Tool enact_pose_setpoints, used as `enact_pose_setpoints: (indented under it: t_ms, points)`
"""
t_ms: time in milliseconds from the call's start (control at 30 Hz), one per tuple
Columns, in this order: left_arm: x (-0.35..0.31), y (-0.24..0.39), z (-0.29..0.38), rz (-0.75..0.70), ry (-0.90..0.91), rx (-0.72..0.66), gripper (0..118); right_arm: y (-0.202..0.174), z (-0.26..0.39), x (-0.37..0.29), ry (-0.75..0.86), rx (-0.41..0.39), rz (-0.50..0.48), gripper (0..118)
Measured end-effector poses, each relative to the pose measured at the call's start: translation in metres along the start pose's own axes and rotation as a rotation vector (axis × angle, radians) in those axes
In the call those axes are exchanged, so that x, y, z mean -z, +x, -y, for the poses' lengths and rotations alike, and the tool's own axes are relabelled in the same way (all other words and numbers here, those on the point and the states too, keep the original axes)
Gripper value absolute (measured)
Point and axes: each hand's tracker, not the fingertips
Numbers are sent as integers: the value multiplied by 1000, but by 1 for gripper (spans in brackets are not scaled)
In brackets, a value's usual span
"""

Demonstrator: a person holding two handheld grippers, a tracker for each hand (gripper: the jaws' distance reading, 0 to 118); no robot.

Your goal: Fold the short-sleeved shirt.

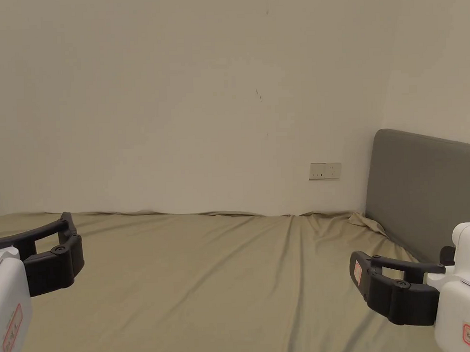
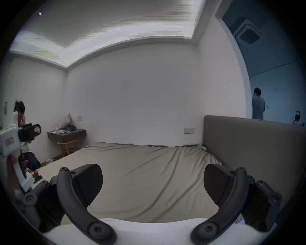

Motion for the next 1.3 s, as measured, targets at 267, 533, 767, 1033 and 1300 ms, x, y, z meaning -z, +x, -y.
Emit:
enact_pose_setpoints:
  t_ms: [267, 533, 767, 1033, 1300]
  points:
    - [-1, 6, 0, -22, -12, 56, 118, -17, 1, -1, 98, -183, 178, 118]
    - [1, 7, 2, -19, -30, 37, 118, -13, -4, 3, -60, -57, 104, 118]
    - [1, 7, 1, -14, -32, 32, 118, -6, -12, -10, 85, 12, 140, 118]
    - [1, 8, 1, -17, -34, 31, 118, -17, -25, -5, 1, -86, 251, 118]
    - [2, 7, 2, -8, -46, 21, 118, -26, -25, -6, 30, -92, 184, 118]
